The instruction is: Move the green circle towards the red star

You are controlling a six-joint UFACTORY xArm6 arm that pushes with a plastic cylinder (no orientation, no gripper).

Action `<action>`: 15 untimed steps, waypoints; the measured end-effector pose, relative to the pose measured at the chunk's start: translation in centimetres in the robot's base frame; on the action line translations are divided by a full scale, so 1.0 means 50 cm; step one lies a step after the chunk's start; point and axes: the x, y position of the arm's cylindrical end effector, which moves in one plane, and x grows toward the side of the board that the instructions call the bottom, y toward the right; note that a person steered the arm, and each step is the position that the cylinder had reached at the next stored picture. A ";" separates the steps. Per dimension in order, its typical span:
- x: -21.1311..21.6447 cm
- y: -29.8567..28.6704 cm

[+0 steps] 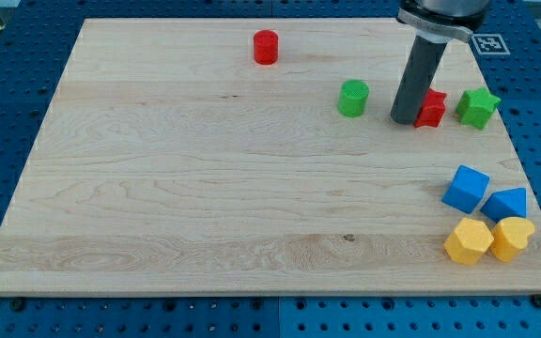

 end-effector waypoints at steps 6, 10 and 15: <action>-0.043 -0.075; -0.130 -0.055; -0.146 -0.249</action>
